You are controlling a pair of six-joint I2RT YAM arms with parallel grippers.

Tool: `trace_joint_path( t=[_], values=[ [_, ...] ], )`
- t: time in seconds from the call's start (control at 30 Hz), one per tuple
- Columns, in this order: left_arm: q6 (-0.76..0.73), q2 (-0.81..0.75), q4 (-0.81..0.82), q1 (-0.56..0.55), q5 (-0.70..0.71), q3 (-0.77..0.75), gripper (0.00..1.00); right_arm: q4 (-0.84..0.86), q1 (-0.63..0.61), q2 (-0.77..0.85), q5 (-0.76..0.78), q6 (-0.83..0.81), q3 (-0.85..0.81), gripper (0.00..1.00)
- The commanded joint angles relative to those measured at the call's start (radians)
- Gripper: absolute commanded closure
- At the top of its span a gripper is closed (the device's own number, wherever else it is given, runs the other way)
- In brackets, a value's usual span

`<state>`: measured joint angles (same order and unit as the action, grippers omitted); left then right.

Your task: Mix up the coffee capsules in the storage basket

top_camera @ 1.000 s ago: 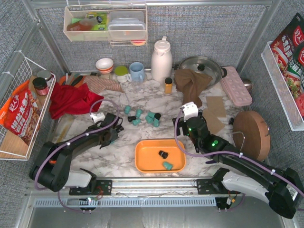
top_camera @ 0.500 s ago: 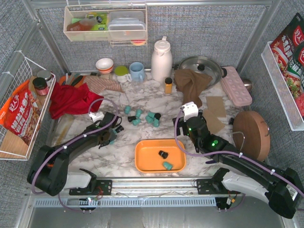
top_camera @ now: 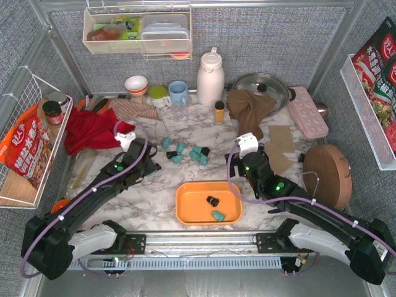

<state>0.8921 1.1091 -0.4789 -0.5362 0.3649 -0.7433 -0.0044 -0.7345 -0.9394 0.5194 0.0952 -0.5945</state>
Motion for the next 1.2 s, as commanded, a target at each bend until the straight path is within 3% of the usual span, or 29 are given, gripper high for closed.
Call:
trace_joint_path(
  t=[0.0, 0.17, 0.33, 0.47, 0.73, 1.03, 1.17],
  values=[
    [-0.080, -0.016, 0.104, -0.123, -0.093, -0.079, 0.71, 0.014, 0.000, -0.001, 0.030, 0.010, -0.005, 0.09],
    [-0.170, 0.106, 0.182, -0.338, -0.108, -0.203, 0.71, 0.012, 0.001, 0.004, 0.068, 0.015, -0.001, 0.09],
    [-0.318, 0.222, 0.295, -0.496, -0.181, -0.226, 0.71, 0.001, 0.013, 0.018, 0.115, 0.040, 0.005, 0.09],
    [-0.382, 0.310, 0.365, -0.569, -0.273, -0.229, 0.70, 0.002, 0.029, 0.024, 0.099, 0.054, 0.013, 0.08],
    [-0.446, 0.449, 0.342, -0.618, -0.343, -0.233, 0.67, -0.003, 0.041, 0.014, 0.074, 0.068, 0.011, 0.08],
    [-0.449, 0.366, 0.449, -0.620, -0.288, -0.114, 0.47, -0.002, 0.056, 0.000, 0.036, 0.078, 0.009, 0.08],
    [-0.444, 0.274, 0.544, -0.621, -0.260, -0.032, 0.28, 0.001, 0.057, -0.024, -0.035, 0.075, -0.003, 0.08]
  ],
)
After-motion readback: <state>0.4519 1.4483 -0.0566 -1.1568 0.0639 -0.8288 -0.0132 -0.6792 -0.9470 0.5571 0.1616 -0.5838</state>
